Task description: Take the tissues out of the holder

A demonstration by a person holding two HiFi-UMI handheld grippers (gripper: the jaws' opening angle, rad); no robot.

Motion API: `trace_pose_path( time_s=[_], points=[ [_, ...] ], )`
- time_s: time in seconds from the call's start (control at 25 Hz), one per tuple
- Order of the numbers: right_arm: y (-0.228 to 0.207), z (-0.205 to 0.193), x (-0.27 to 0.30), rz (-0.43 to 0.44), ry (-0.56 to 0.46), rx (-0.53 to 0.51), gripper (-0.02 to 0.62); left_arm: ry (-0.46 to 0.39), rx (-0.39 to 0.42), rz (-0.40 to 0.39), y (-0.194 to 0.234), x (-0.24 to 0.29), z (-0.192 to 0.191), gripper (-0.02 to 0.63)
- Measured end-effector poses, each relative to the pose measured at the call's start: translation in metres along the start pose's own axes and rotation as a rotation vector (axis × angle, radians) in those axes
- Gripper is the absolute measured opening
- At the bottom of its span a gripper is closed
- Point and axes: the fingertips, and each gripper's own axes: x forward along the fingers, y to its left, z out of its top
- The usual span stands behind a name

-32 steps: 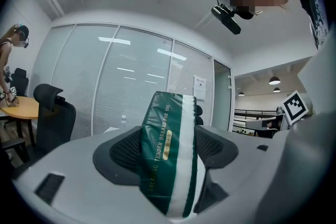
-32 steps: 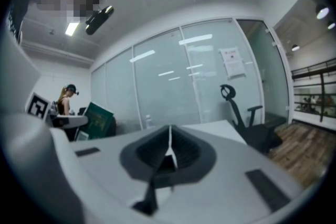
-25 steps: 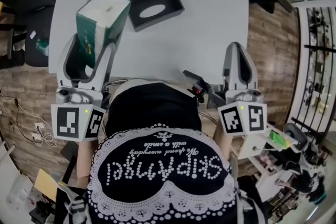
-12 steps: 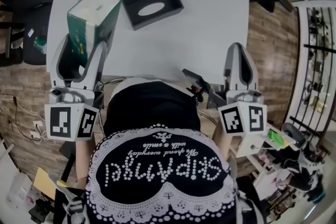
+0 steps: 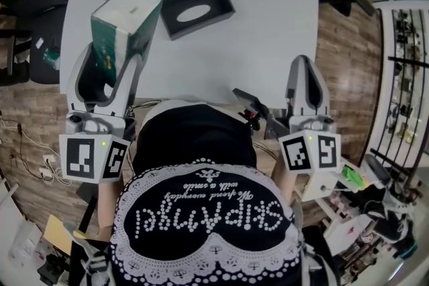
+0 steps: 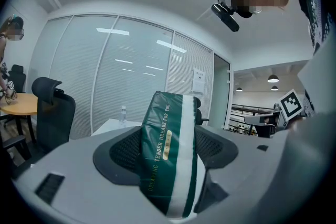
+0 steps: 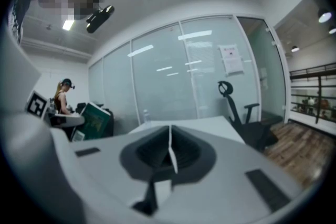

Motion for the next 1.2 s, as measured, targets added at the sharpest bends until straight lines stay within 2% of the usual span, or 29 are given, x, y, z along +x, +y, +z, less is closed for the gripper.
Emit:
trace_pose_path(
  time_s=[0.12,0.32,1.2],
  points=[
    [-0.0003,-0.0015,0.0005,-0.004,0.005,-0.018,0.035,0.013,0.030,0.006,-0.0002,0.0016,-0.0014,0.334],
    [-0.0040,-0.0069,-0.0001,-0.033,0.038,-0.109,0.035,0.049,0.099,0.013,-0.0035,0.0065,-0.0064,0.335],
    [-0.0079,-0.0031,-0.0006,-0.043,0.036,-0.110,0.034,0.050,0.103,0.000,-0.0058,0.0091,-0.0059,0.334]
  ],
)
